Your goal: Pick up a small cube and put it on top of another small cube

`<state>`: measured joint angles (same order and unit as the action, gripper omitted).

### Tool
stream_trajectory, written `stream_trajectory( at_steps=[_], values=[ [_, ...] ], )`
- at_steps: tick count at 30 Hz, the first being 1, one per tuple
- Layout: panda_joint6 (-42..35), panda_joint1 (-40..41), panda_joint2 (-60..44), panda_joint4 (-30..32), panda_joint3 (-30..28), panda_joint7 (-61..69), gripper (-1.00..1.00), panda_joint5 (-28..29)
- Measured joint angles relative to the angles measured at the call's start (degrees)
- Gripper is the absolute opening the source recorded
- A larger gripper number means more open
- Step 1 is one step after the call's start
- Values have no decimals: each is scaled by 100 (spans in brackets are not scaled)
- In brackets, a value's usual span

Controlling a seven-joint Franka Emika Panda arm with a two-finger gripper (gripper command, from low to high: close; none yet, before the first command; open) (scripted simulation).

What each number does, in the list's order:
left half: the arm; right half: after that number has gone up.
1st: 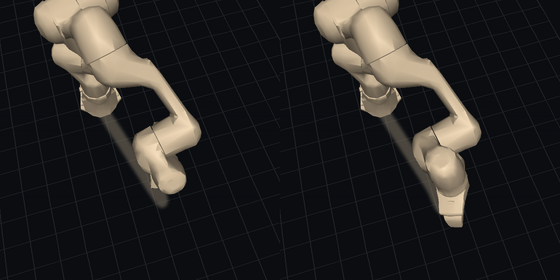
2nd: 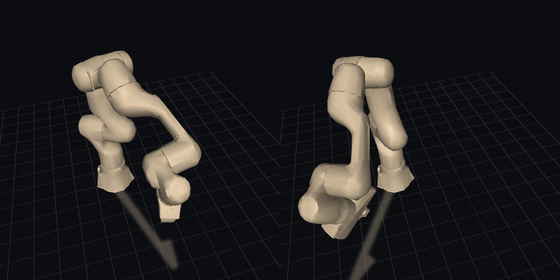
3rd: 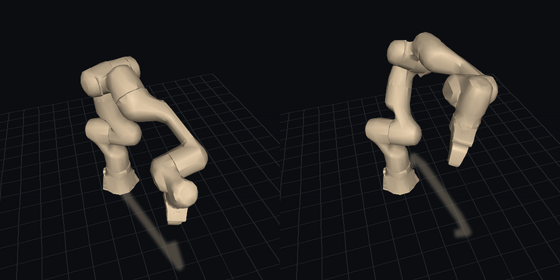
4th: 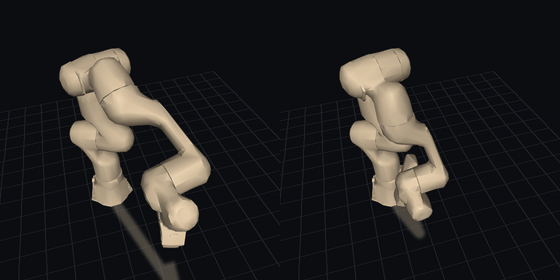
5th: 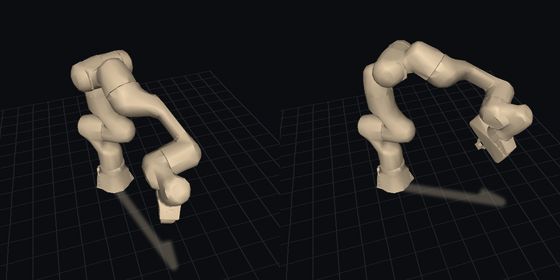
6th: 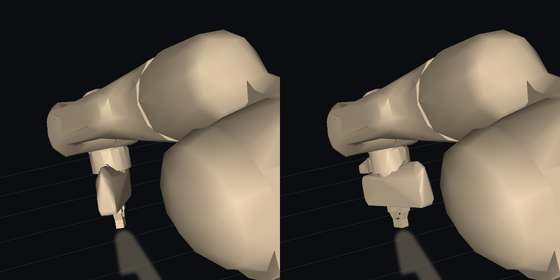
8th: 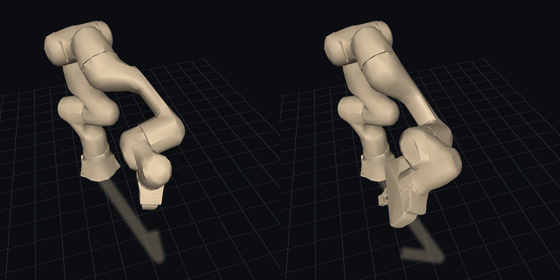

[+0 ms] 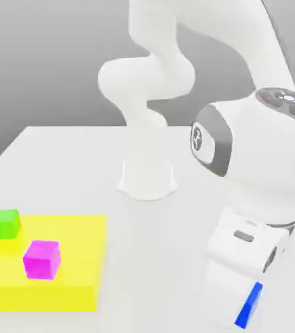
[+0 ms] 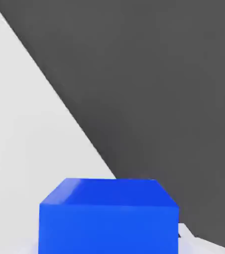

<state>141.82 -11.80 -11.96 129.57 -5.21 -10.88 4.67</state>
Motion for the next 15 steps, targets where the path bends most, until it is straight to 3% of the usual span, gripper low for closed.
stream_trajectory(
  at_steps=[3, 8, 11, 12, 15],
  values=[
    [-66, 404, 542, 473, -431, -305, -100, -77],
    [-46, 2122, 1380, 1353, -1118, -889, -100, -317],
    [523, 2471, 1012, 1578, -917, -828, -100, -573],
    [646, 2355, 919, 1609, -849, -811, 100, -608],
    [646, 2342, 919, 1609, -849, -811, 100, -609]
  ],
)
